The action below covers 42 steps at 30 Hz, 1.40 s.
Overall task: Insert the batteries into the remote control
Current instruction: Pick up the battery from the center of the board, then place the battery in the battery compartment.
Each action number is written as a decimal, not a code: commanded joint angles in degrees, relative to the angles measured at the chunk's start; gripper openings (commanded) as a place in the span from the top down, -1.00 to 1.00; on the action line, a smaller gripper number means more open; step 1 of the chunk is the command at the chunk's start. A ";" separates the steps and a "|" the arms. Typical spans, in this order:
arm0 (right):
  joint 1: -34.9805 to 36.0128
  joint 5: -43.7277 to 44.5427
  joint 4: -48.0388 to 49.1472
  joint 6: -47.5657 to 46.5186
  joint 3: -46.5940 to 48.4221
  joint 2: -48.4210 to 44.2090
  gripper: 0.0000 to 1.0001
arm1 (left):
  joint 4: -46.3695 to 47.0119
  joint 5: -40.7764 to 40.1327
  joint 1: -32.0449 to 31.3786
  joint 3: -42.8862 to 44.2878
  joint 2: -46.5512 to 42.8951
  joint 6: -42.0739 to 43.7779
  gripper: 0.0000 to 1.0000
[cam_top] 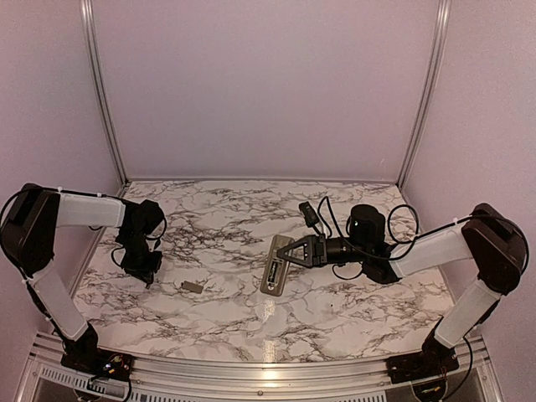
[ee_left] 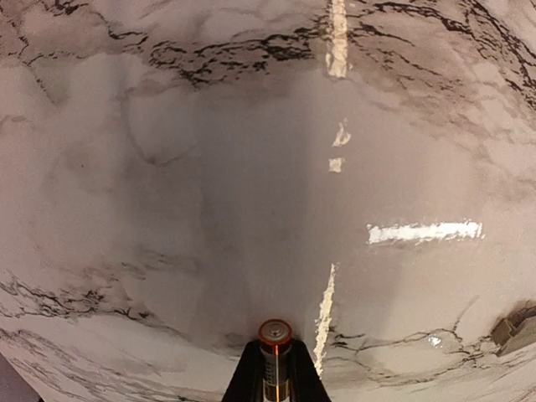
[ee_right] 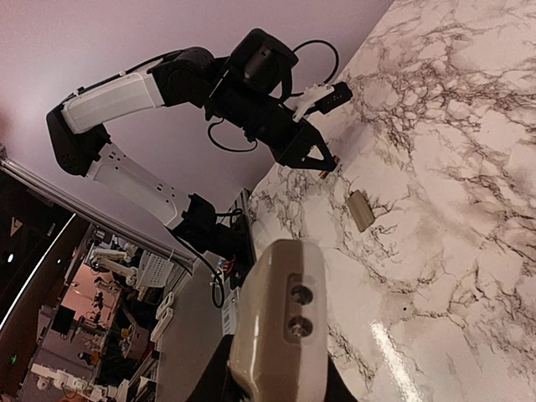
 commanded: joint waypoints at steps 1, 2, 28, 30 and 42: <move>-0.59 -0.39 0.94 -0.52 0.96 -0.54 1.00 | 0.82 4.49 0.27 -0.35 0.16 0.53 0.94; -0.64 -0.44 0.92 -0.65 1.15 -0.33 1.00 | 0.98 5.34 0.20 -0.23 0.15 0.66 0.97; 2.69 11.12 -3.45 4.44 6.14 1.32 1.00 | 54.42 10.06 -32.22 -6.46 -24.07 -3.54 1.00; 3.06 12.02 -3.46 5.31 6.15 1.58 1.00 | 54.49 7.58 -35.00 -5.95 -23.33 -2.23 1.00; 4.71 13.13 0.72 9.29 6.04 2.92 1.00 | 55.12 3.19 -41.60 -4.83 -19.27 -0.93 1.00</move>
